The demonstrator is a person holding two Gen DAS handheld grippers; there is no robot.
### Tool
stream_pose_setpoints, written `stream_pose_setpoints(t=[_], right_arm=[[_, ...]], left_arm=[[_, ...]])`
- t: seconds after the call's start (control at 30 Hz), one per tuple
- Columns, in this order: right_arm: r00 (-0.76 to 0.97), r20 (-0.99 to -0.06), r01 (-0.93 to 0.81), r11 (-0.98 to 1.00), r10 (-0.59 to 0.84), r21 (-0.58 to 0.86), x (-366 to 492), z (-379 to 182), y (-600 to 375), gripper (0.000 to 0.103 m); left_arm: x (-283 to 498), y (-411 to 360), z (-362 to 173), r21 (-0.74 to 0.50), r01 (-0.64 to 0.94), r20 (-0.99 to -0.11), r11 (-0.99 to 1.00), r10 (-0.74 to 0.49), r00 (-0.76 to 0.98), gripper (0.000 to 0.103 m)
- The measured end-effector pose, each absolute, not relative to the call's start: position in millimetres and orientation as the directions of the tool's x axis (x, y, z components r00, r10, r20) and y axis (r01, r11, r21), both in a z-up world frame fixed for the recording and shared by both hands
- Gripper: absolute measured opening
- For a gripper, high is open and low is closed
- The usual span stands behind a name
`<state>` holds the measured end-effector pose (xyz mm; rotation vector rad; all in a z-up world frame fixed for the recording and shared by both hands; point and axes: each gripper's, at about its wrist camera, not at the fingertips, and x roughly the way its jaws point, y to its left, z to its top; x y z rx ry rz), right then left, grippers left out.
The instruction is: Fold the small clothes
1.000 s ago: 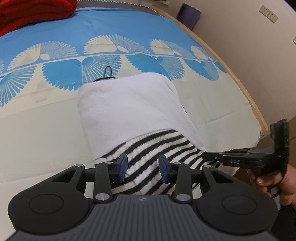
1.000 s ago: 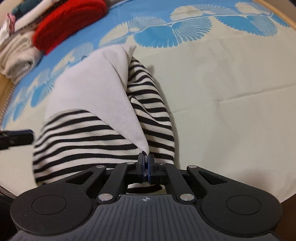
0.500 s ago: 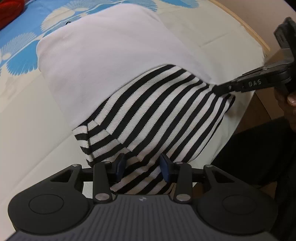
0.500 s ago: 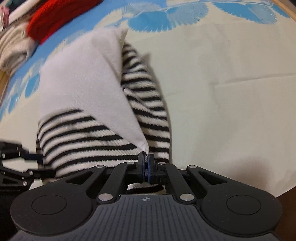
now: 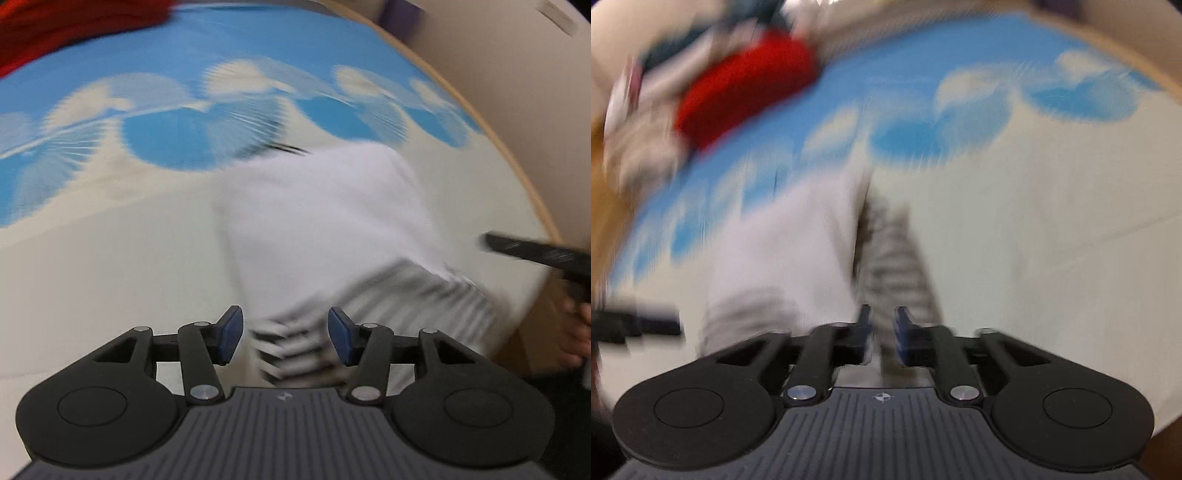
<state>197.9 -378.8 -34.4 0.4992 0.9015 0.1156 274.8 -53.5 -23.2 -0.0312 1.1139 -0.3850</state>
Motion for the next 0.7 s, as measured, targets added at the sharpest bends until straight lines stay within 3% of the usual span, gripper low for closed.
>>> stream_pose_setpoints(t=[0.07, 0.37, 0.4, 0.43, 0.53, 0.7], right_arm=[[0.647, -0.692, 0.146, 0.839, 0.32, 0.525, 211.0, -40.9, -381.2, 0.047], [0.571, -0.734, 0.261, 0.767, 0.367, 0.586, 288.8, -84.0, -341.5, 0.052], [0.571, -0.725, 0.248, 0.762, 0.384, 0.598, 292.1, -85.0, -337.2, 0.039], [0.59, -0.7, 0.212, 0.759, 0.403, 0.615, 293.6, -82.1, -333.2, 0.004], [0.71, -0.614, 0.165, 0.766, 0.345, 0.621, 285.1, -56.4, -334.9, 0.003], [0.555, -0.824, 0.43, 0.808, 0.117, 0.404, 284.9, -87.4, -359.2, 0.003]], left_arm=[[281.9, -49.7, -21.7, -0.199, 0.25, -0.868, 0.947, -0.289, 0.403, 0.056], [282.5, -52.8, -27.2, -0.231, 0.259, -0.86, 0.938, -0.322, 0.395, 0.056], [278.7, -53.0, -29.2, -0.236, 0.253, -0.86, 0.938, -0.323, 0.394, 0.056], [279.1, -52.2, -30.2, -0.245, 0.244, -0.86, 0.938, -0.327, 0.392, 0.056], [282.7, -51.2, -32.9, -0.307, 0.213, -0.852, 0.927, -0.368, 0.373, 0.058], [281.2, -71.5, -41.2, -0.369, 0.265, -0.845, 0.891, -0.44, 0.304, 0.067]])
